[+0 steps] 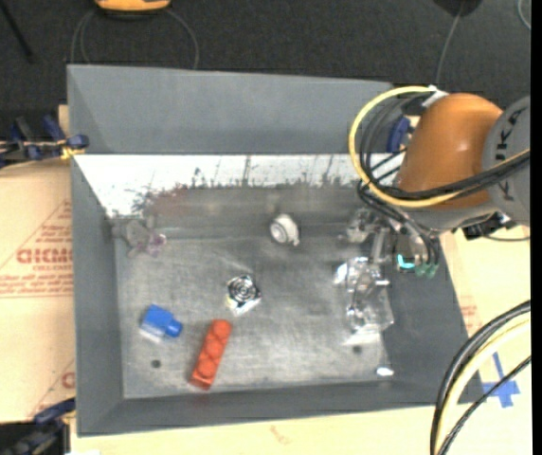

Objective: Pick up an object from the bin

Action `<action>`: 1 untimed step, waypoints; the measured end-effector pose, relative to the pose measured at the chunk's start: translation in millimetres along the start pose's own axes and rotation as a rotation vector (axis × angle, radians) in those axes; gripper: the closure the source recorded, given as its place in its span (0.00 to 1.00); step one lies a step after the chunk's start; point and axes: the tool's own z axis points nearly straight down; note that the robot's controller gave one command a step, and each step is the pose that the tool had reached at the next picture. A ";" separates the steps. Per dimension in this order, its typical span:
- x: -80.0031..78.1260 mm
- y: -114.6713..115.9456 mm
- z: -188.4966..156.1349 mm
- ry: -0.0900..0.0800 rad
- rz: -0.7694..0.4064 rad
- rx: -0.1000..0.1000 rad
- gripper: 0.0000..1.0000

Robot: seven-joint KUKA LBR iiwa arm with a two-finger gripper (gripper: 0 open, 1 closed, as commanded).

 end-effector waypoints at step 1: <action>1.6 63.5 48.2 -0.002 -0.080 -0.003 0.00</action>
Offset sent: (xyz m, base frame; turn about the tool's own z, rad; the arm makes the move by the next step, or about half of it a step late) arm -0.0013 0.0605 -0.0458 -0.0738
